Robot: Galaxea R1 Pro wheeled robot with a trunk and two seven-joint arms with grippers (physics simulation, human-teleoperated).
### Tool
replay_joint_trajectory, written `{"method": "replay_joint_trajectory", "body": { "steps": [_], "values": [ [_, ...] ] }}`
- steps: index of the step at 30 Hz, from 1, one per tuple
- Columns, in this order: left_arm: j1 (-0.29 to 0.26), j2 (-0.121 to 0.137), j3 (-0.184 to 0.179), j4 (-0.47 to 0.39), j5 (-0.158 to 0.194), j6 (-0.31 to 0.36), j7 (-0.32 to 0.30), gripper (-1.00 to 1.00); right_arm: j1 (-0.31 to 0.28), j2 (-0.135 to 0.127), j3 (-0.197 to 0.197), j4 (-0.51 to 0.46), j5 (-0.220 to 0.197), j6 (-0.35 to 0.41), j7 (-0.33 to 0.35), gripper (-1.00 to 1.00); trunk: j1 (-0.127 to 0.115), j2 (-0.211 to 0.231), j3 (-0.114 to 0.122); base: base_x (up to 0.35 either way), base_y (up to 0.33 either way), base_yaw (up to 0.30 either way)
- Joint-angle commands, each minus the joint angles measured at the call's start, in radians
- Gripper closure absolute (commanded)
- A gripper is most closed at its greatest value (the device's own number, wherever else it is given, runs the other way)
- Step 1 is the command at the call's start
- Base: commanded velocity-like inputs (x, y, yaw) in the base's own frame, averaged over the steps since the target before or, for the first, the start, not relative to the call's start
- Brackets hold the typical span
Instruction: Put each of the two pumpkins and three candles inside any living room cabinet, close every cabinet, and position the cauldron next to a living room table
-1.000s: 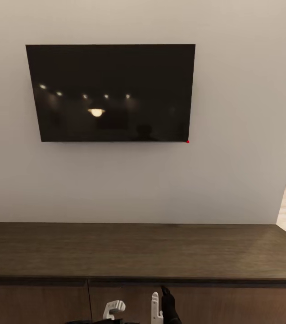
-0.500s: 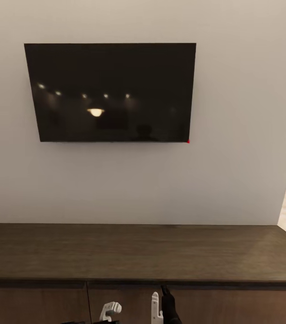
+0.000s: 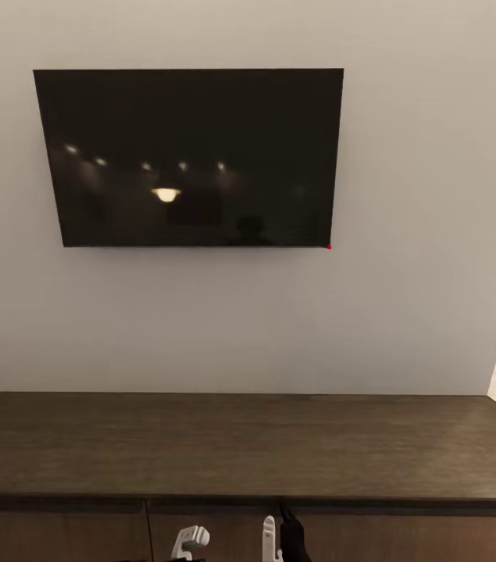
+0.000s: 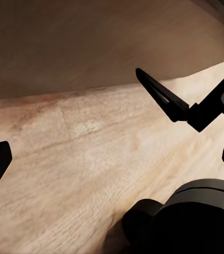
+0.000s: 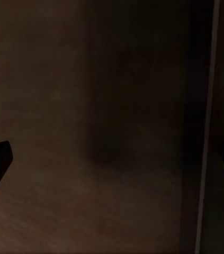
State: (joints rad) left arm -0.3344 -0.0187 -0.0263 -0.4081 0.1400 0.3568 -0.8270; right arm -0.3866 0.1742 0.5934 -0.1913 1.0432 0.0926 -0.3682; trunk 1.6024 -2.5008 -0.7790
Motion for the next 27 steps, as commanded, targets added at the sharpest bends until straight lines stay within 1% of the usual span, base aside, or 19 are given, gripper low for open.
{"method": "replay_joint_trajectory", "body": {
  "steps": [1,15,16,20,27],
  "values": [
    [0.000,0.001,-0.003,0.001,0.010,0.010,0.000,-1.00,-0.025,0.000,-0.005,0.001,0.009,0.010,-0.006,-1.00,0.000,0.000,-0.001,0.002,0.000,0.000],
    [0.000,0.002,-0.003,0.005,0.010,0.010,0.000,-1.00,-0.025,0.000,-0.006,0.001,0.010,0.011,-0.012,-1.00,0.000,0.000,-0.001,0.000,0.000,0.000],
    [0.000,0.002,-0.003,0.005,0.010,0.010,0.000,-1.00,-0.025,0.000,-0.006,0.001,0.010,0.011,-0.014,1.00,0.000,0.000,-0.001,0.000,0.000,0.000],
    [0.000,0.002,-0.003,0.005,0.010,0.010,0.000,-1.00,-0.025,0.000,-0.005,0.001,0.009,0.010,-0.030,1.00,0.000,0.000,-0.001,0.000,0.000,0.000],
    [0.000,0.002,-0.003,0.005,0.010,0.010,0.000,-1.00,-0.025,0.000,-0.006,0.001,0.009,0.011,-0.035,1.00,0.000,0.000,-0.001,0.000,0.000,0.000]
  ]
}}
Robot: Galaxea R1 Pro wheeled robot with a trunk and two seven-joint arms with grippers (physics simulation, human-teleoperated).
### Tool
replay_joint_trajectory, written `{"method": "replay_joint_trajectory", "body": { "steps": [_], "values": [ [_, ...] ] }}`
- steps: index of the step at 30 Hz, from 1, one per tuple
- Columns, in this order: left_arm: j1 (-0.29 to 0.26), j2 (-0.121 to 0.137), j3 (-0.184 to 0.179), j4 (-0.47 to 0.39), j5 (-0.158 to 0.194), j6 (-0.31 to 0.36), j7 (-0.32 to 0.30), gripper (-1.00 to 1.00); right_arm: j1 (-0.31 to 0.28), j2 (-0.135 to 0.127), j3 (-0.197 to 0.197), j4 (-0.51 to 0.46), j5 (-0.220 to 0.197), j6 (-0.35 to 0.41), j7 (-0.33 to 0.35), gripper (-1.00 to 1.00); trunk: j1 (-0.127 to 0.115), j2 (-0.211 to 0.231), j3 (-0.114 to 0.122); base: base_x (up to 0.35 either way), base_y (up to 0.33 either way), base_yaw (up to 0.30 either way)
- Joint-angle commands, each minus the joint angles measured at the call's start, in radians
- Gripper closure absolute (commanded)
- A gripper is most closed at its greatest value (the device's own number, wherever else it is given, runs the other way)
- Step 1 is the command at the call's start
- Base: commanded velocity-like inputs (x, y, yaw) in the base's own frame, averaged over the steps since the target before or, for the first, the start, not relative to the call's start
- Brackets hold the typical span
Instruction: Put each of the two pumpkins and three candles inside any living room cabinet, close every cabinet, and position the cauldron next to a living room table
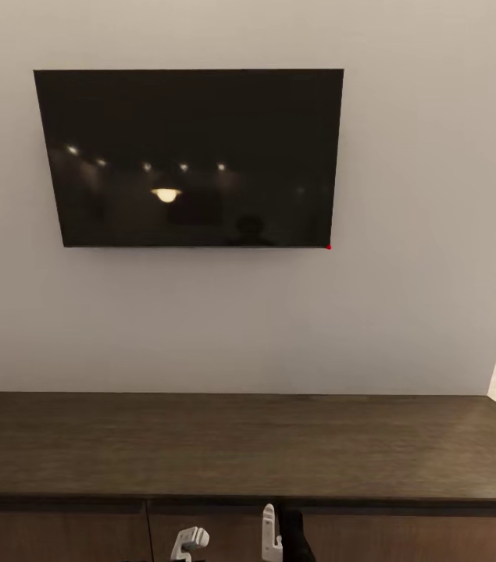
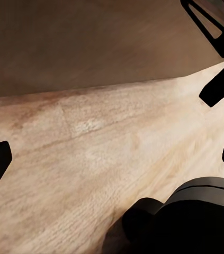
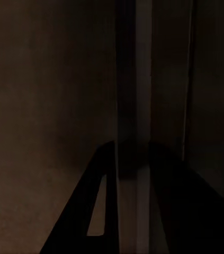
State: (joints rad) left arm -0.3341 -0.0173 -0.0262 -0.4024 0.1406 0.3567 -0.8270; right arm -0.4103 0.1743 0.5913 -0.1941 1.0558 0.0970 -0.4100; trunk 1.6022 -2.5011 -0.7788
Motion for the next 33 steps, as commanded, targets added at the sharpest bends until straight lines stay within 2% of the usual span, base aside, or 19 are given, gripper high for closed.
{"method": "replay_joint_trajectory", "body": {
  "steps": [1,33],
  "values": [
    [0.000,0.000,-0.003,0.000,0.010,0.010,0.000,-1.00,-0.001,0.000,-0.004,0.004,-0.003,0.007,0.007,1.00,0.000,0.000,-0.001,0.000,0.000,0.000],
    [0.000,0.000,-0.002,0.014,0.010,0.010,0.000,-1.00,-0.001,0.000,-0.004,0.009,-0.003,0.004,0.011,1.00,0.000,0.000,-0.001,0.000,0.000,0.000]
  ]
}}
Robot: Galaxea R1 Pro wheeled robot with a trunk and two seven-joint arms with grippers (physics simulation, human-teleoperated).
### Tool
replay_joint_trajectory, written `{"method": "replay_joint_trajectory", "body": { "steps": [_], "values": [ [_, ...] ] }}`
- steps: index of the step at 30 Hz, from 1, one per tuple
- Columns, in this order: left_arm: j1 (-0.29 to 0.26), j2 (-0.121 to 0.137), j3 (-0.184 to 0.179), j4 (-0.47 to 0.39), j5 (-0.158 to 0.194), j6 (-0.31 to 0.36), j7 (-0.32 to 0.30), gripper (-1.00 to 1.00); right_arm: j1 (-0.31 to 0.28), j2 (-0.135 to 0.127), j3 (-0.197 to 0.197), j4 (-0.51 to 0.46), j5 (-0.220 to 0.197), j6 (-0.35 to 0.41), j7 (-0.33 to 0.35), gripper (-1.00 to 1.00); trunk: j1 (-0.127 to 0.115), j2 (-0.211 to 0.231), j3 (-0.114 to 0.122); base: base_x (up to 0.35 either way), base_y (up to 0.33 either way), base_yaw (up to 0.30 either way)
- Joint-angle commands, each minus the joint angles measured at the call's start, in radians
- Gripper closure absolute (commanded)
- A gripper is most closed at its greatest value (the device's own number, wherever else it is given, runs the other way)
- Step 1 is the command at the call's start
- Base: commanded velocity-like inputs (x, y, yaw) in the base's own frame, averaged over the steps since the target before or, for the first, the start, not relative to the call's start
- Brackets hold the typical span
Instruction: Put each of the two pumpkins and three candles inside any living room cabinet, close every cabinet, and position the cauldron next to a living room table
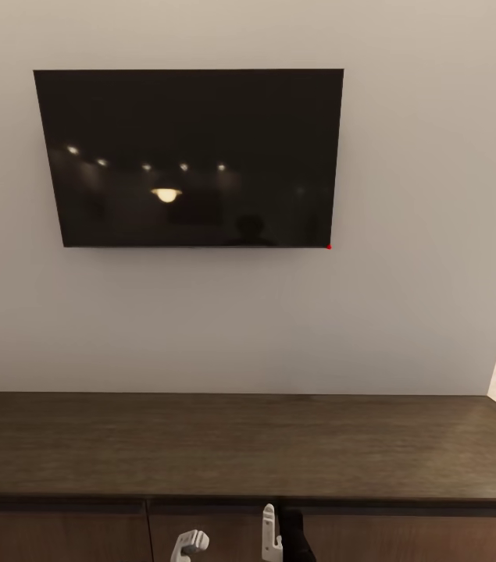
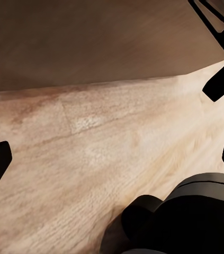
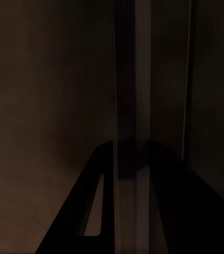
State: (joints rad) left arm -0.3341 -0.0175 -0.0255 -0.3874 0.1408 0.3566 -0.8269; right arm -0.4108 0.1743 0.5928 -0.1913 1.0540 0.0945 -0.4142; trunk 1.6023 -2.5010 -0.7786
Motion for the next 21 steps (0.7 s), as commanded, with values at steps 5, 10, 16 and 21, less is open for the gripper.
{"method": "replay_joint_trajectory", "body": {
  "steps": [5,10,16,21],
  "values": [
    [0.000,0.001,-0.003,-0.001,0.010,0.010,0.001,-1.00,0.000,0.000,-0.005,0.006,-0.002,0.007,0.015,1.00,0.000,0.000,-0.001,-0.037,0.000,0.000],
    [0.000,0.001,-0.003,-0.001,0.010,0.010,0.001,-1.00,0.000,0.000,-0.005,0.006,-0.002,0.007,0.015,1.00,0.000,0.000,-0.001,-0.156,0.000,0.000],
    [0.000,0.001,-0.003,-0.001,0.010,0.010,0.001,-1.00,0.000,0.000,-0.005,0.006,-0.002,0.007,0.015,1.00,0.000,0.000,-0.001,-0.194,0.000,0.000],
    [0.000,0.001,-0.002,-0.001,0.011,0.010,0.001,-1.00,0.000,0.000,-0.005,0.006,-0.002,0.007,0.015,1.00,0.000,0.000,-0.001,-0.200,0.000,0.000]
  ]
}}
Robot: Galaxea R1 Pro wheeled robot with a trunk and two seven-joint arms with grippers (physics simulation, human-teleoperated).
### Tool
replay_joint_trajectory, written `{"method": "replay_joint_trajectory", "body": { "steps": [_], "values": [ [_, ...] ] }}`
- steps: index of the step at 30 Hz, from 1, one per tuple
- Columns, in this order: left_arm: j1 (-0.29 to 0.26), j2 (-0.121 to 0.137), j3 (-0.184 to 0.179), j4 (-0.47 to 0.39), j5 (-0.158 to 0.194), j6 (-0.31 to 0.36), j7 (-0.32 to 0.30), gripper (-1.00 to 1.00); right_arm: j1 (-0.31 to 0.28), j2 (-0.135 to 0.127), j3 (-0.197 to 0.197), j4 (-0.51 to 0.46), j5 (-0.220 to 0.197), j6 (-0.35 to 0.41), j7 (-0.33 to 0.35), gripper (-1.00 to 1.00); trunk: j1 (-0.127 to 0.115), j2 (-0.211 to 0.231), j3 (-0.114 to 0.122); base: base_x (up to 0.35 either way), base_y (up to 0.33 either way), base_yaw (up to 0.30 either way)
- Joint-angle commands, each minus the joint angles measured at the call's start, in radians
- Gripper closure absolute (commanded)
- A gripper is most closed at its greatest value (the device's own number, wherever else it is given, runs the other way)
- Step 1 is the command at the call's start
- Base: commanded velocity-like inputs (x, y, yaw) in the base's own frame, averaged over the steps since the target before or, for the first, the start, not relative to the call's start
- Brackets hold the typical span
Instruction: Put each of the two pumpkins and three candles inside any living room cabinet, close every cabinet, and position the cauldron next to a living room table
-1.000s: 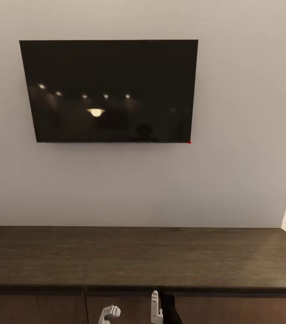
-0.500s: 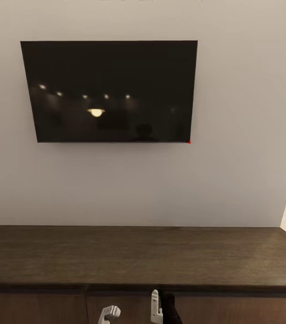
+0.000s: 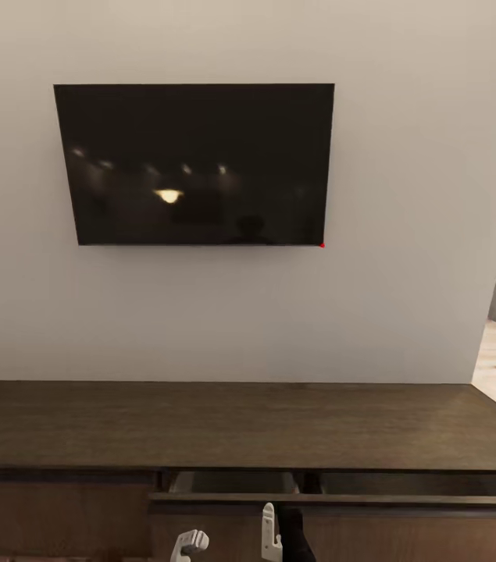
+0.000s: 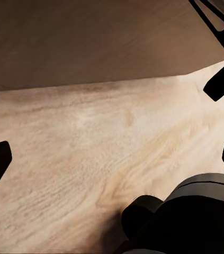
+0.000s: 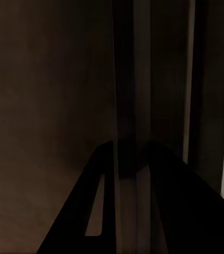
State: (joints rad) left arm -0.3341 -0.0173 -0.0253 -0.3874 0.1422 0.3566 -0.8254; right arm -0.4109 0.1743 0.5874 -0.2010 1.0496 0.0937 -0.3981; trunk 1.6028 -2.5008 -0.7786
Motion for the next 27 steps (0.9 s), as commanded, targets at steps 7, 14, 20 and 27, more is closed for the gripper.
{"method": "replay_joint_trajectory", "body": {
  "steps": [7,14,20,27],
  "values": [
    [0.000,0.000,-0.003,-0.001,0.010,0.010,0.000,-1.00,0.000,0.000,0.000,0.015,0.003,0.009,-0.001,1.00,-0.001,0.000,-0.001,-0.199,0.000,0.000],
    [0.000,0.000,-0.003,-0.001,0.010,0.010,0.000,-1.00,0.000,0.000,0.000,0.016,0.003,0.009,-0.001,1.00,-0.001,0.000,-0.001,-0.197,0.000,0.000],
    [0.000,0.000,-0.002,0.000,0.010,0.010,0.000,-1.00,0.000,0.000,0.000,0.015,0.003,0.009,-0.001,1.00,-0.001,0.000,-0.001,-0.193,0.000,0.000],
    [0.000,0.000,-0.003,-0.001,0.010,0.010,0.000,-1.00,0.000,0.000,0.000,0.016,0.003,0.009,-0.001,1.00,-0.001,0.000,-0.001,-0.186,0.000,0.000]
  ]
}}
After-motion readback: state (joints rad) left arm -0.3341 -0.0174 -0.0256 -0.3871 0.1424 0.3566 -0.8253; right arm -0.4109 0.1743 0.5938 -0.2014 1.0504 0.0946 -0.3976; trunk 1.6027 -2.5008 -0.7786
